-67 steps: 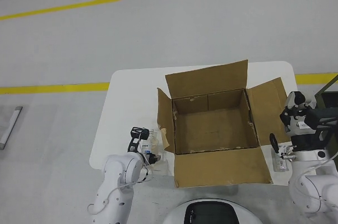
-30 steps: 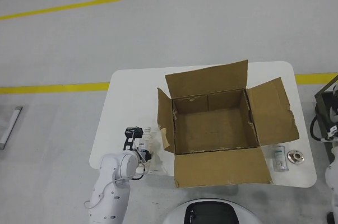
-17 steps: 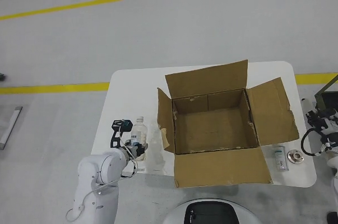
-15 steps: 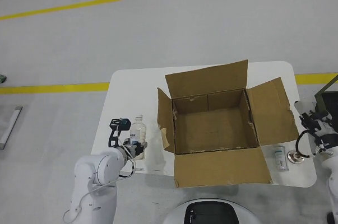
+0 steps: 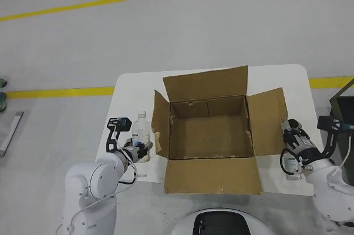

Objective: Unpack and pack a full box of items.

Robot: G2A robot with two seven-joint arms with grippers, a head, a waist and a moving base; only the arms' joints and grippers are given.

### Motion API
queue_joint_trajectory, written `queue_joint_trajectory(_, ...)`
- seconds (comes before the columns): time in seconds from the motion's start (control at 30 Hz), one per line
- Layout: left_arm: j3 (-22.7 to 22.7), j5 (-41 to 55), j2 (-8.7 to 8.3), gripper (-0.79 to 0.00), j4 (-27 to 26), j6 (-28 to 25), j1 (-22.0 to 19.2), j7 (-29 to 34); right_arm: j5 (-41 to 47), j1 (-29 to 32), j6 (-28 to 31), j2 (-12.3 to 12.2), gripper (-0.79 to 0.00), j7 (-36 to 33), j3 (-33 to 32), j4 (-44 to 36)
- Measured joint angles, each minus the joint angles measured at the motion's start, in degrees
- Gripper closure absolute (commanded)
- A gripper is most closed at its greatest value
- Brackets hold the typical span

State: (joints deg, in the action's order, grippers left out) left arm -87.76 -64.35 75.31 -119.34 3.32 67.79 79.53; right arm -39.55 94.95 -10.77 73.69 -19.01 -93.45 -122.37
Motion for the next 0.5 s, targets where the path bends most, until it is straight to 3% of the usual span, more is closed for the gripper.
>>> queue_joint_trajectory(0.33, -3.35, -2.99, -0.84, 0.0, -1.8, 1.0, -2.79, -0.89, -3.66, -0.39, -2.23, 0.38, 0.0, 1.58, 6.42, -0.39)
queue_joint_trajectory(0.5, -4.87, -3.45, -1.12, 0.0, -1.52, 3.5, -6.98, -0.98, -4.27, -0.3, -3.08, 0.46, 0.0, 1.73, 7.35, -0.38)
